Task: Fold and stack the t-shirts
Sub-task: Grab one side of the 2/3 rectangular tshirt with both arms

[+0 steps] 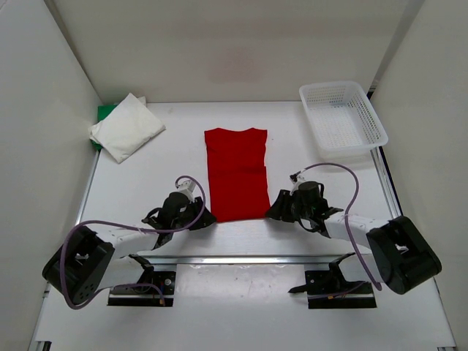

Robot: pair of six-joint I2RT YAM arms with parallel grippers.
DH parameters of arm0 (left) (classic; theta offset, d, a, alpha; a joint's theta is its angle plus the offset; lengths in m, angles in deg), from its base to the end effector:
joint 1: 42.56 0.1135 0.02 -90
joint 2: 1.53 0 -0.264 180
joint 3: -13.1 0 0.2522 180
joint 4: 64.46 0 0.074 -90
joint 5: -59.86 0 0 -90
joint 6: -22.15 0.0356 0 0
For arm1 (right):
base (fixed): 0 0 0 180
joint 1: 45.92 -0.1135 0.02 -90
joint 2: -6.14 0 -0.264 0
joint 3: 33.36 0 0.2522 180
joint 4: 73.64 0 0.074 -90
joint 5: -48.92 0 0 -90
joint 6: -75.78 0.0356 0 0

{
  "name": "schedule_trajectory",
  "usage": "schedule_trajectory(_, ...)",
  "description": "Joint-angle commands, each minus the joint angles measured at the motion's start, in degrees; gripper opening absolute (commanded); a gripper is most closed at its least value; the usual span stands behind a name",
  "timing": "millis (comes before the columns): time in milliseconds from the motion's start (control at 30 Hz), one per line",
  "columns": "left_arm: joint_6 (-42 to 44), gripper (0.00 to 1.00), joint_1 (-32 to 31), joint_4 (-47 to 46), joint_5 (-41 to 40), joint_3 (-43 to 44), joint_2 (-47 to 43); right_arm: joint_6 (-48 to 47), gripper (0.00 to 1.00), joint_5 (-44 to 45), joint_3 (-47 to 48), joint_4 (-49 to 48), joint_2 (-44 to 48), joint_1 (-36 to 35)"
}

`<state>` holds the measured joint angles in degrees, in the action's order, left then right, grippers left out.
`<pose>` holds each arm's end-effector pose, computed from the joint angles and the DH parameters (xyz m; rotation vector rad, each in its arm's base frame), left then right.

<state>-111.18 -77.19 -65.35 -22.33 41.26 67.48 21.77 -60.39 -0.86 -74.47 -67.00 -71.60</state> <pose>0.1618 -0.1176 0.1248 -0.1064 2.4117 -0.8364 0.1909 0.1048 0.1330 0.0251 2.3998 0.9238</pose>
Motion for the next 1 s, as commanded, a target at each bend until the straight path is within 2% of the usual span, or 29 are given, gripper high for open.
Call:
schedule_trajectory(0, 0.6, 0.46, -0.8, 2.4, -1.9, -0.4, 2.3, 0.6, 0.32, -1.2, -0.5, -3.1, -3.3, 0.7)
schedule_trajectory(67, 0.4, 0.44, -0.5, 1.6, -1.7, -0.5, 2.7, 0.6, 0.26, -1.7, 0.1, -4.1, -5.5, 0.9)
schedule_trajectory(167, 0.4, 0.37, -0.6, 0.9, -1.7, 0.1, 3.4, 1.4, 0.12, -2.6, 1.0, -5.6, -6.8, 0.5)
schedule_trajectory(233, 0.1, 0.25, -0.6, 0.2, -1.7, 0.1, 3.8, 1.1, 0.03, -2.7, 0.9, -5.9, -6.5, 0.3)
schedule_trajectory(333, -0.7, 0.06, -0.4, -0.5, -1.3, 0.1, 3.2, 0.5, 0.0, -1.7, 1.0, -4.2, -4.9, -1.0)
schedule_trajectory(400, -0.4, 0.0, -0.7, 0.8, -3.1, -0.1, 0.7, 0.7, 0.0, -0.9, 0.7, -3.2, -2.5, -1.8)
schedule_trajectory(500, -0.4, 0.0, -0.7, 3.1, -3.1, -0.6, -3.0, 1.1, 0.0, 0.0, -0.7, -1.2, 1.6, -3.3)
schedule_trajectory(600, 0.2, 0.0, -3.3, 9.5, -3.9, -1.2, -9.6, 2.2, 0.0, 4.1, -2.6, 5.3, 7.8, -7.2)
schedule_trajectory(667, -0.3, 0.0, -4.9, 14.6, -3.6, -3.0, -17.4, 4.6, 0.0, 7.2, -4.1, 10.1, 12.7, -11.1)
schedule_trajectory(700, -1.2, 0.0, -5.0, 21.4, -2.5, -3.5, -19.6, 5.3, 0.0, 9.4, -3.8, 14.4, 16.0, -14.5)
schedule_trajectory(733, -2.0, 0.0, -5.7, 27.7, -2.5, -3.1, -24.9, 6.5, 0.0, 11.8, -2.9, 19.9, 19.6, -18.0)
schedule_trajectory(767, -2.3, 0.0, -6.2, 30.9, -2.7, -3.0, -31.5, 8.3, 0.01, 13.1, -1.6, 21.4, 20.9, -21.4)
schedule_trajectory(833, -3.9, 0.0, -3.4, 38.6, -1.8, -0.4, -39.5, 8.7, 0.0, 17.0, 1.2, 27.1, 25.8, -23.6)
schedule_trajectory(900, -1.9, 0.0, 1.2, 40.9, 3.5, 3.7, -41.5, 7.0, 0.0, 15.8, 6.5, 28.7, 26.3, -21.9)
schedule_trajectory(933, -0.3, 0.0, 4.6, 40.8, 5.3, 7.2, -39.7, 4.8, 0.0, 14.1, 7.6, 29.3, 26.1, -19.4)
schedule_trajectory(967, 0.7, 0.0, 5.1, 40.2, 7.7, 9.0, -36.9, 2.8, 0.0, 13.2, 11.4, 29.4, 25.2, -16.3)
